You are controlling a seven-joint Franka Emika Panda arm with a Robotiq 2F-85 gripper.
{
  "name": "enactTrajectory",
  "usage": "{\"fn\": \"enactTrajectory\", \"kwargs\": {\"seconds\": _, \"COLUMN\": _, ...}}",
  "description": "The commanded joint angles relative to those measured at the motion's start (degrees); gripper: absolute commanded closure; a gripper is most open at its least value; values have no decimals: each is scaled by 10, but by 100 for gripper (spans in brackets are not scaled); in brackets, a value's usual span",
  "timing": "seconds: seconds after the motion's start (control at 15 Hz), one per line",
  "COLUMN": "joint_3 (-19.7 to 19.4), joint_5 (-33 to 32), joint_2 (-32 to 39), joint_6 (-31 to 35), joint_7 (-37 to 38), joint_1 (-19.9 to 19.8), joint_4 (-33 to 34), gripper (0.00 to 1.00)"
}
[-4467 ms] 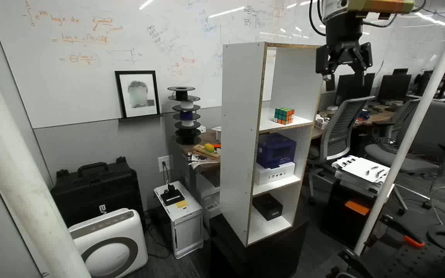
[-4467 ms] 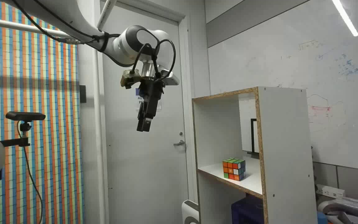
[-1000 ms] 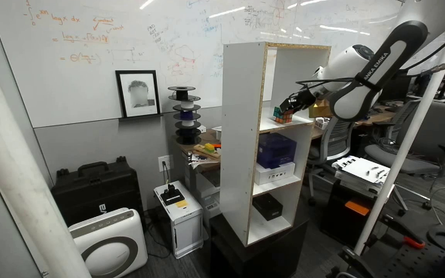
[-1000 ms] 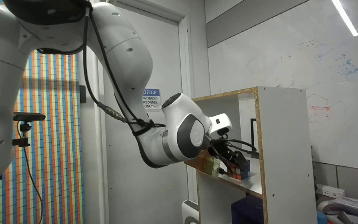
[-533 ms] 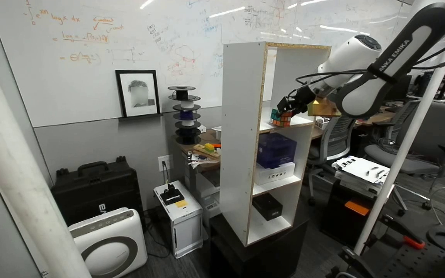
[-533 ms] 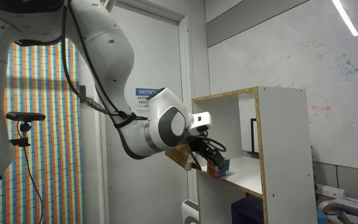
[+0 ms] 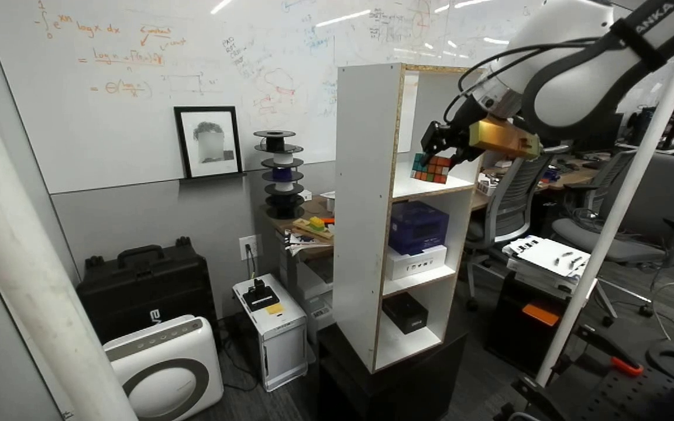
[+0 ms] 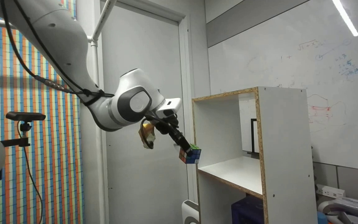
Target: Pick up the Rubik's cube from the top compartment of the cabinet and put it on top of the cabinet.
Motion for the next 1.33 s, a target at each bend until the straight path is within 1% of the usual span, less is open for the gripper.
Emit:
{"fn": "enactTrajectory", "kwargs": {"seconds": 0.0, "joint_3": 25, "joint_5": 109, "joint_2": -131, "joint_6": -116, "joint_7": -41, "joint_1": 10, "joint_4": 0, "gripper": 61}}
{"fn": "enactTrajectory", "kwargs": {"seconds": 0.13, "joint_3": 43, "joint_5": 138, "joint_2": -177, "joint_6": -174, "joint_7": -33, "joint_1": -3, "joint_4": 28, "gripper": 61}}
{"fn": "enactTrajectory", "kwargs": {"seconds": 0.33, "joint_3": 53, "joint_5": 167, "joint_2": -220, "joint_6": -263, "joint_7": -17, "joint_1": -21, "joint_4": 97, "gripper": 61}}
{"fn": "enactTrajectory", "kwargs": {"seconds": 0.53, "joint_3": 64, "joint_5": 171, "joint_2": -219, "joint_6": -340, "joint_7": 13, "joint_1": -55, "joint_4": 197, "gripper": 61}}
{"fn": "enactTrajectory", "kwargs": {"seconds": 0.67, "joint_3": 69, "joint_5": 161, "joint_2": -191, "joint_6": -340, "joint_7": 43, "joint_1": -86, "joint_4": 260, "gripper": 61}}
{"fn": "enactTrajectory", "kwargs": {"seconds": 0.73, "joint_3": 73, "joint_5": 155, "joint_2": -171, "joint_6": -324, "joint_7": 60, "joint_1": -105, "joint_4": 289, "gripper": 61}}
{"fn": "enactTrajectory", "kwargs": {"seconds": 0.93, "joint_3": 76, "joint_5": 139, "joint_2": -105, "joint_6": -305, "joint_7": 87, "joint_1": -138, "joint_4": 356, "gripper": 61}}
{"fn": "enactTrajectory", "kwargs": {"seconds": 1.13, "joint_3": 78, "joint_5": 108, "joint_2": -20, "joint_6": -304, "joint_7": 114, "joint_1": -153, "joint_4": 411, "gripper": 61}}
{"fn": "enactTrajectory", "kwargs": {"seconds": 1.27, "joint_3": 80, "joint_5": 66, "joint_2": 34, "joint_6": -311, "joint_7": 147, "joint_1": -154, "joint_4": 449, "gripper": 61}}
